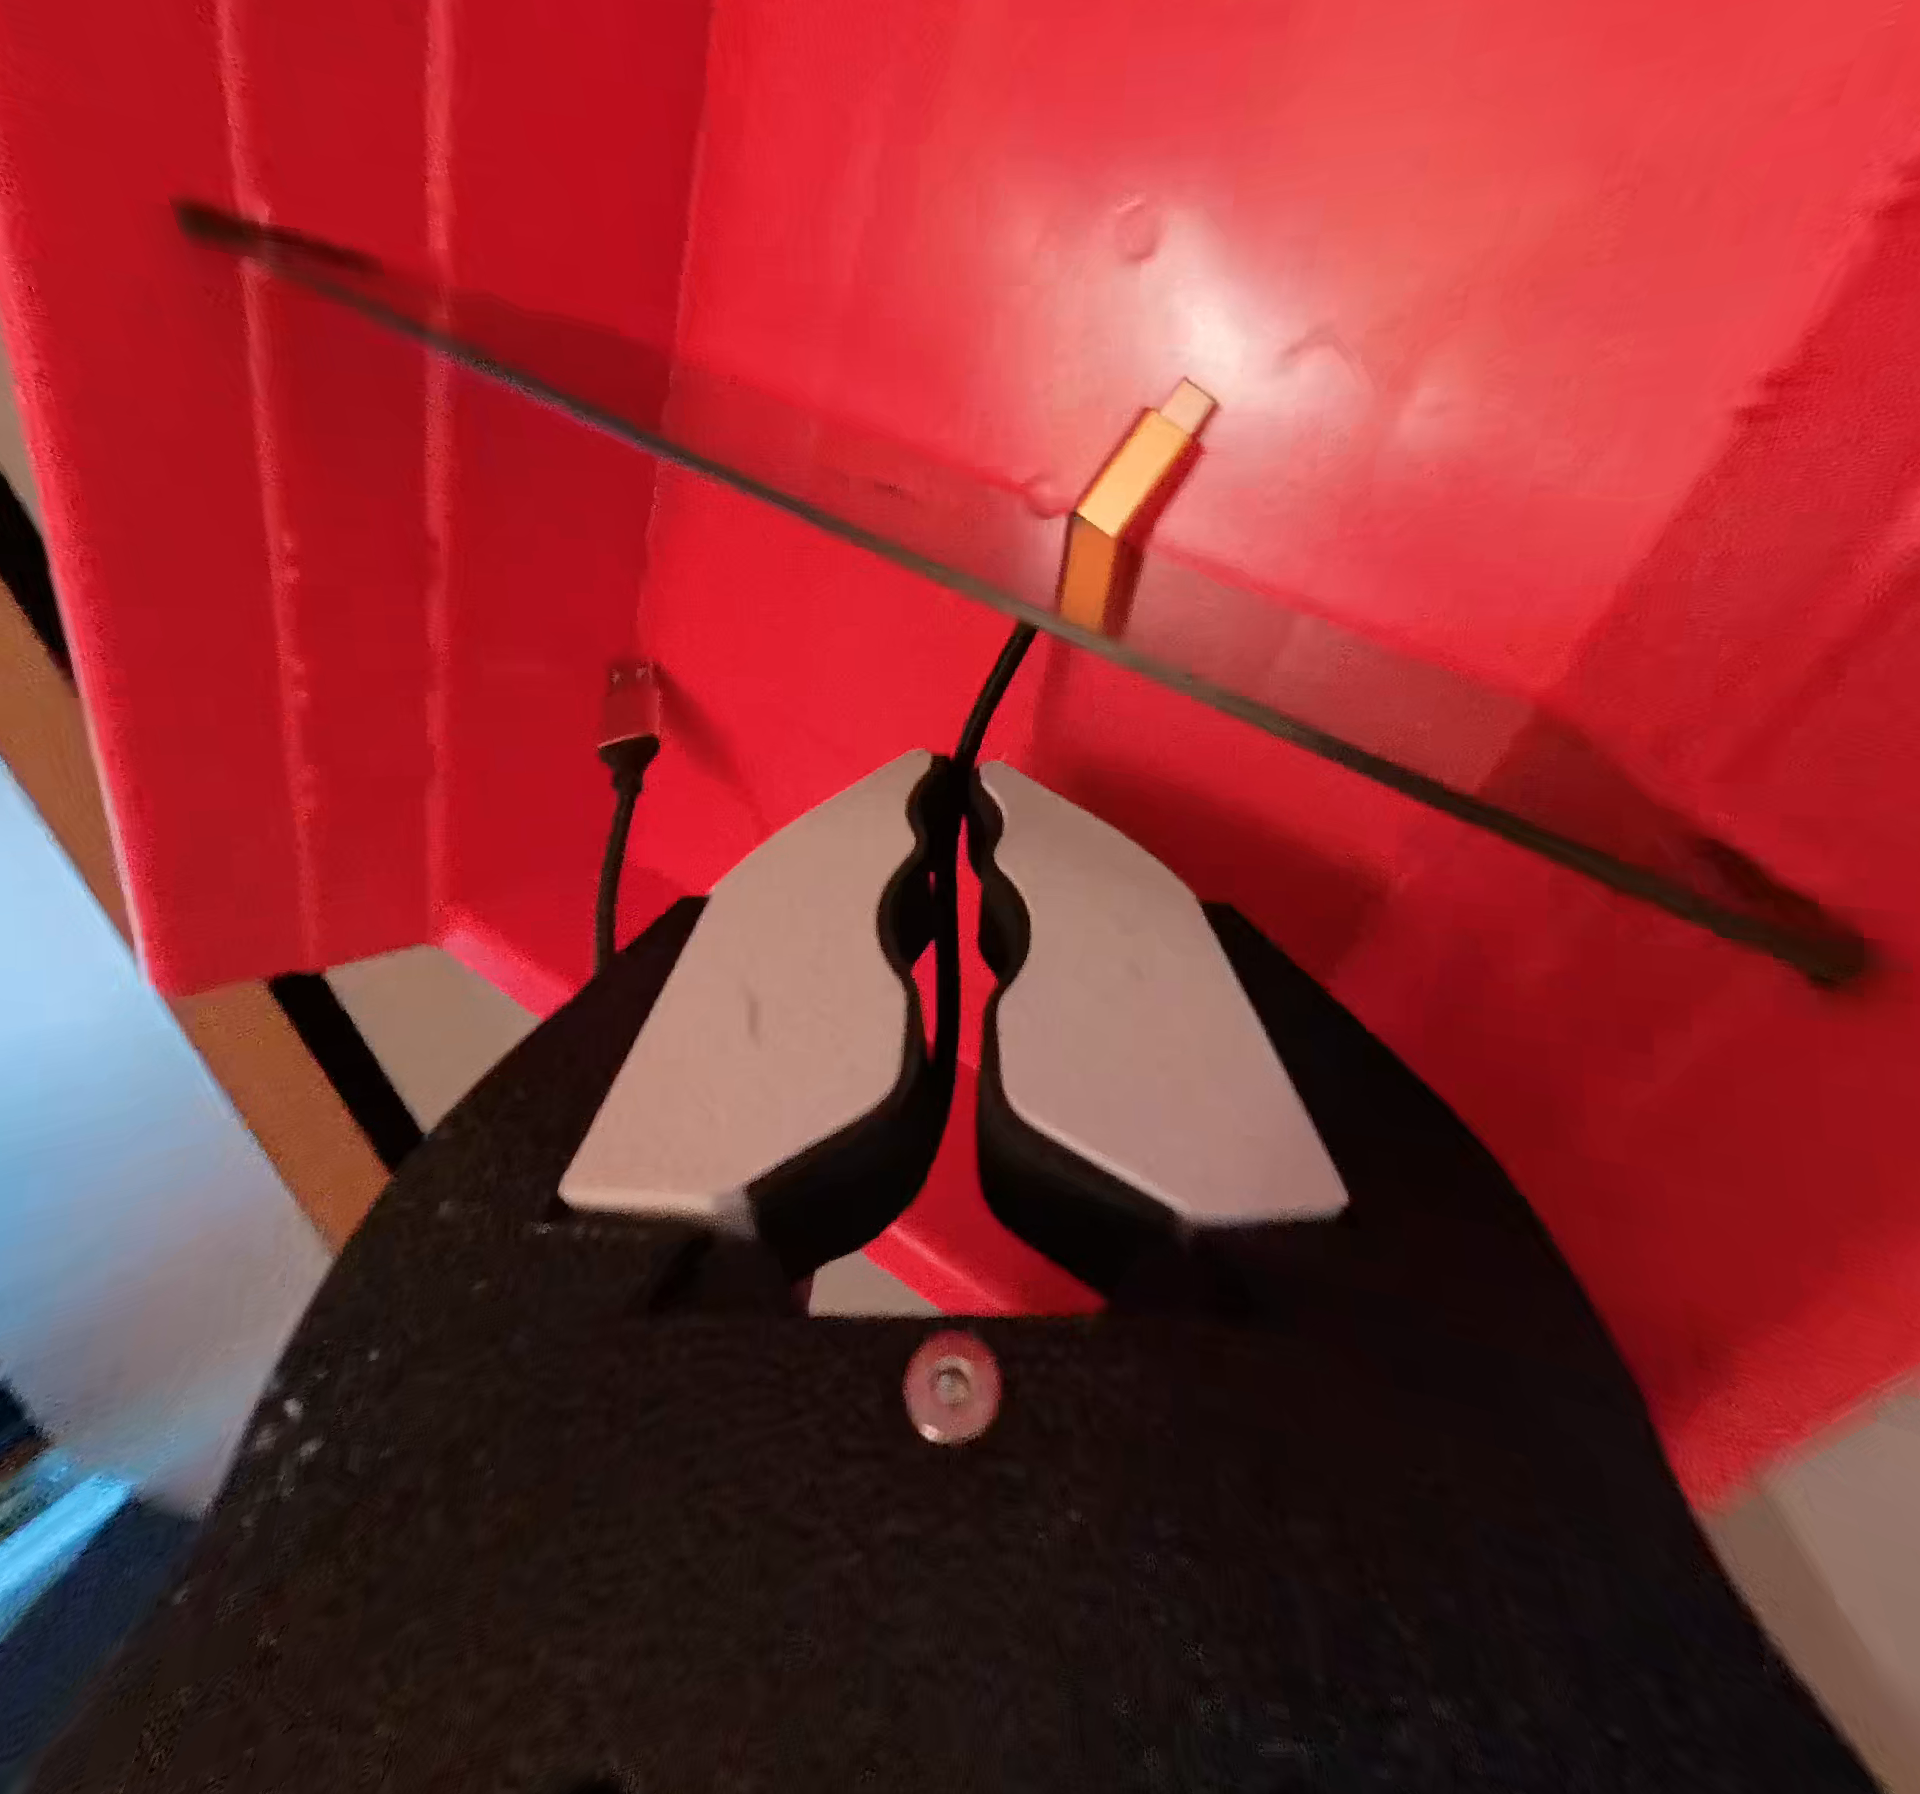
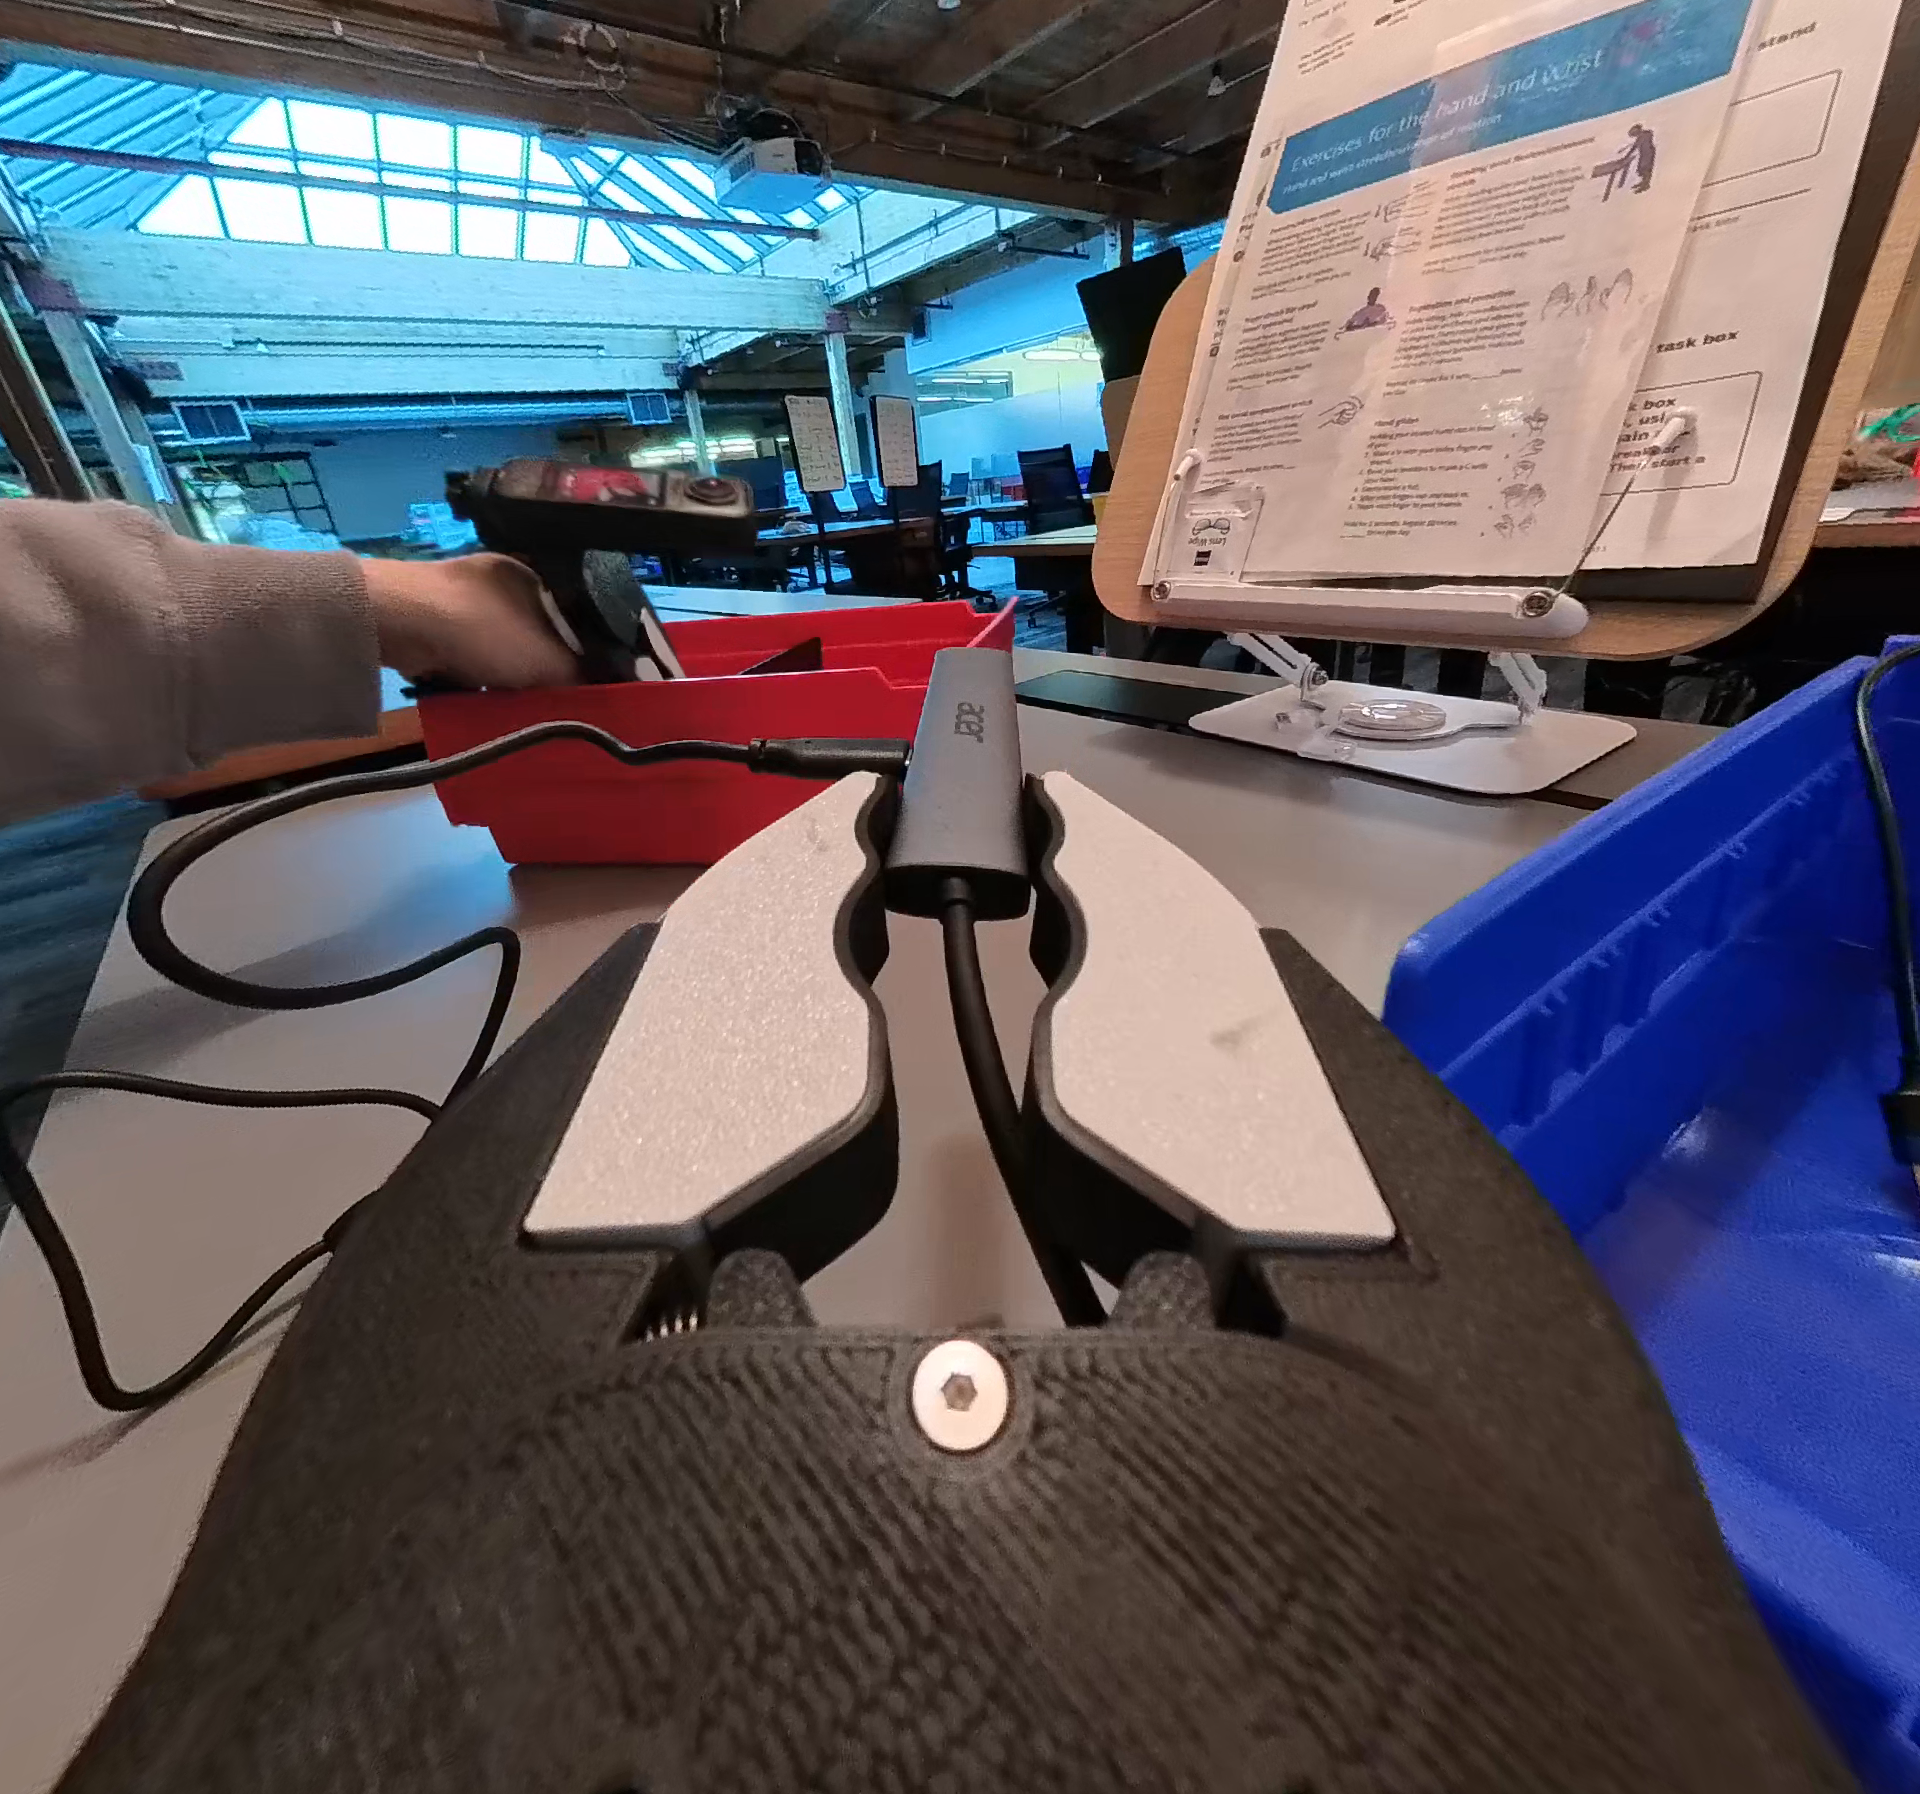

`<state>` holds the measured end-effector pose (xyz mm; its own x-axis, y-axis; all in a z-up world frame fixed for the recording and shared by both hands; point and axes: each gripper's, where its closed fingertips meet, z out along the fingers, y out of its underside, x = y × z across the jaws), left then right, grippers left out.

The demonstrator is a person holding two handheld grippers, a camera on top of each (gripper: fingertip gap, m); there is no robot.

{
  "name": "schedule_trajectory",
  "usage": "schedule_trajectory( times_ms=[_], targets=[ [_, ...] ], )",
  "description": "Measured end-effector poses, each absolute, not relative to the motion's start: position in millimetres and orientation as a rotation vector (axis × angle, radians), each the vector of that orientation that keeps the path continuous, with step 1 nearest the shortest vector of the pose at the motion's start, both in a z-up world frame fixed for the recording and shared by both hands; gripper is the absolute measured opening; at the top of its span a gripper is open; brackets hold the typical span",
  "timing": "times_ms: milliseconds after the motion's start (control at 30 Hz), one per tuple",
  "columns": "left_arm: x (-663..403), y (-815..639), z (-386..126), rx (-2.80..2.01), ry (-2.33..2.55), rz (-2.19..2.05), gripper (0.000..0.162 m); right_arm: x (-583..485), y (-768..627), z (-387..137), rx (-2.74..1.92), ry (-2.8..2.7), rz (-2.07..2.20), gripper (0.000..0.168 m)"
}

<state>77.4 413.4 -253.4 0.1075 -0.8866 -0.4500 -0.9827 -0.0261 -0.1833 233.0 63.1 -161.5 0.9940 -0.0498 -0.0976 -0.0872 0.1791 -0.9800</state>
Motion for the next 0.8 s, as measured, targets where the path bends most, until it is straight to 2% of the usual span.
schedule_trajectory(
  times_ms=[200, 333, 667, 800],
  targets=[
    [49, 437, -245, -1.974, 1.706, 0.613, 0.001, 231, 64, -162, -1.401, 0.106, 0.021, 0.024],
    [80, 383, -242, -2.215, 1.583, 0.079, 0.000, 232, 65, -162, -1.400, 0.109, 0.024, 0.024],
    [168, 289, -184, -2.213, 1.228, -1.018, 0.000, 229, 66, -163, -1.409, 0.083, 0.001, 0.024],
    [170, 290, -172, -1.875, 1.485, -0.695, 0.000, 226, 66, -162, -1.403, 0.061, -0.017, 0.024]
  ],
)
